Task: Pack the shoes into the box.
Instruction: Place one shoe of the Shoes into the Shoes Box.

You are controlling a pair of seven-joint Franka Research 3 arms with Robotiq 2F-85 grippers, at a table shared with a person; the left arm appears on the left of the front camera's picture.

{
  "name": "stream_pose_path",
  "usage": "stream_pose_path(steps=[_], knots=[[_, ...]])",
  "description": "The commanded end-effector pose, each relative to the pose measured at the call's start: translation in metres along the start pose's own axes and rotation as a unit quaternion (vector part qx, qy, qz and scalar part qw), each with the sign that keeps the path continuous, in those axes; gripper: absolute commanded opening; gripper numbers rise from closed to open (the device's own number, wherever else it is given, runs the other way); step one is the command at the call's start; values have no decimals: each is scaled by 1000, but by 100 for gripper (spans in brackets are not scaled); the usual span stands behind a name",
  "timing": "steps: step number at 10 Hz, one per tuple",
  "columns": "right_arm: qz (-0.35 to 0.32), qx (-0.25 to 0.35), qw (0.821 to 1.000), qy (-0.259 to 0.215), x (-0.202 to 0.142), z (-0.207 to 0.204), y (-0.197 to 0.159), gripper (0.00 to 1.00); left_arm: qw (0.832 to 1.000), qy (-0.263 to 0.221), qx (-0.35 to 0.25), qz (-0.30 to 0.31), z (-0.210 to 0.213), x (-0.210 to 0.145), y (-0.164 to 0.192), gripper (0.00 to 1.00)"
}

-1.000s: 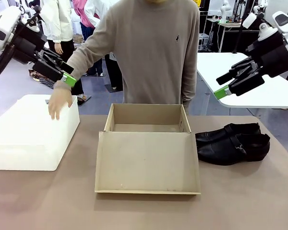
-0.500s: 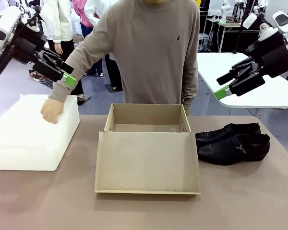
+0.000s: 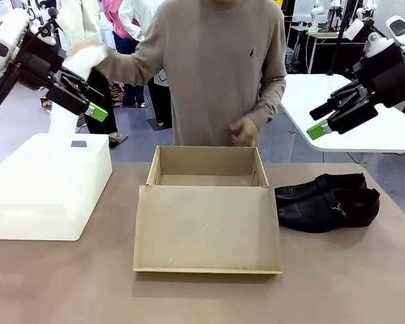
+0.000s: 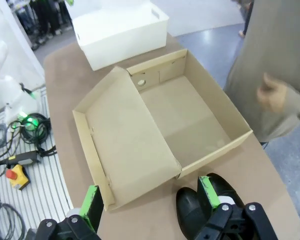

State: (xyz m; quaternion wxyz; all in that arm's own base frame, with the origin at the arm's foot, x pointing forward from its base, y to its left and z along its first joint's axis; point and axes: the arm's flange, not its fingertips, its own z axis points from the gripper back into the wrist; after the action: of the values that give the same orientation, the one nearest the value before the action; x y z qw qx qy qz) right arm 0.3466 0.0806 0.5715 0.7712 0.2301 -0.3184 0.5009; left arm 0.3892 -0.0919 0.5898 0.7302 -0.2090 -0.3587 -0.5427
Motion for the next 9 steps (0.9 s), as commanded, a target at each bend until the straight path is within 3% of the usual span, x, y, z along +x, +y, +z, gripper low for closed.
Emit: stream_pose_path(steps=[1,5,9], knots=[[23,-3,999,48,10,14,-23,100,1000,-12,-6,-6,0,0,3,100],[81,-6,983,162,26,25,-72,100,1000,-12,-6,-6,0,0,3,100],[148,-29,951,271,25,22,-116,100,1000,-12,-6,-6,0,0,3,100]])
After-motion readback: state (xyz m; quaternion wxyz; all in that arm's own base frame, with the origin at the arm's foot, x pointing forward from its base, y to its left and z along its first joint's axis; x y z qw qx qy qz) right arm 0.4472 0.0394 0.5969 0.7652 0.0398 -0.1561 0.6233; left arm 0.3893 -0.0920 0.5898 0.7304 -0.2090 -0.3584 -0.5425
